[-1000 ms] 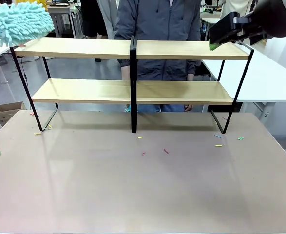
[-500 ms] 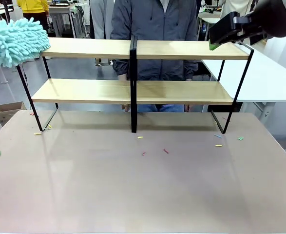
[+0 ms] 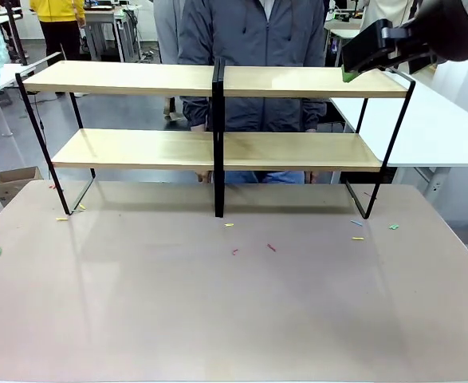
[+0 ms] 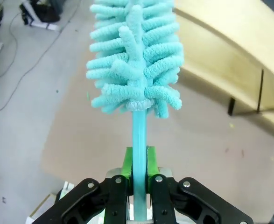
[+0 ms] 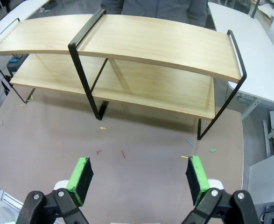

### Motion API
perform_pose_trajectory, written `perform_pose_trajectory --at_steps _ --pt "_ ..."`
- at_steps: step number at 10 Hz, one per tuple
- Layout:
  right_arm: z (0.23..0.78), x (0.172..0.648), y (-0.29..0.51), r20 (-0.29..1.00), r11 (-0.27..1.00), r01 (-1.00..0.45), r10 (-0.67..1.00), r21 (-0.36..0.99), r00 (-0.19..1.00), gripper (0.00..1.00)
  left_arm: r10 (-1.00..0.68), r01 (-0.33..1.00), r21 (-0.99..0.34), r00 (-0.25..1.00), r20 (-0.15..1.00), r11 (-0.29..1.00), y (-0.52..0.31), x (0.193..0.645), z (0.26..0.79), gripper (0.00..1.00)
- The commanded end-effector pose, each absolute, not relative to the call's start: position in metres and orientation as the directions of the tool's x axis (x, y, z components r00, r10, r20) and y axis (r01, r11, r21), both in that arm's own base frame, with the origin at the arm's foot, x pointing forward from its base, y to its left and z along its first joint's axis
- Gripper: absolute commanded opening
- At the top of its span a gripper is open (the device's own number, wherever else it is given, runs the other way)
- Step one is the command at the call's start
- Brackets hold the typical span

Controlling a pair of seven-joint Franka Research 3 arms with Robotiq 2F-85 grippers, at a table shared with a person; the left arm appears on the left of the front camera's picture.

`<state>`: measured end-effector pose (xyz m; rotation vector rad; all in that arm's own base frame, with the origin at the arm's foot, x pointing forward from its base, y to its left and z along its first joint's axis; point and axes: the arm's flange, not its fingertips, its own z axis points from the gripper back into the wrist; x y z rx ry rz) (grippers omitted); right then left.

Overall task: Clean the shelves.
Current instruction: Clean another randomly selected level of the Shelf with the Duster.

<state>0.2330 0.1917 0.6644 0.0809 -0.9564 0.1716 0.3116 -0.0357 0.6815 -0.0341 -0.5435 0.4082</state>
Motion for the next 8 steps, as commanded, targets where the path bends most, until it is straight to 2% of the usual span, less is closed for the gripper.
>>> perform_pose_trajectory --at_steps 1,4,5,7,8 --pt "0.665 0.233 0.192 0.819 0.983 -0.183 0.109 -0.005 0.563 1.00 0.425 -0.419 -0.142 0.723 0.545 0.897 -0.042 0.311 0.673 0.12" --pt "0.665 0.233 0.192 0.819 0.983 -0.183 0.109 -0.005 0.563 1.00 0.392 -0.361 -0.167 0.749 0.534 0.917 -0.033 0.310 0.677 0.12" --pt "0.665 0.233 0.192 0.819 0.983 -0.183 0.109 -0.005 0.563 1.00 0.344 -0.292 -0.182 0.773 0.533 0.939 -0.022 0.309 0.682 0.12" --pt "0.665 0.233 0.192 0.819 0.983 -0.183 0.109 -0.005 0.563 1.00 0.098 0.026 -0.257 0.884 0.457 0.966 0.023 0.302 0.700 0.12" --pt "0.665 0.233 0.192 0.819 0.983 -0.183 0.109 -0.005 0.563 1.00 -0.060 0.206 -0.304 0.902 0.427 0.930 0.043 0.300 0.710 0.12"
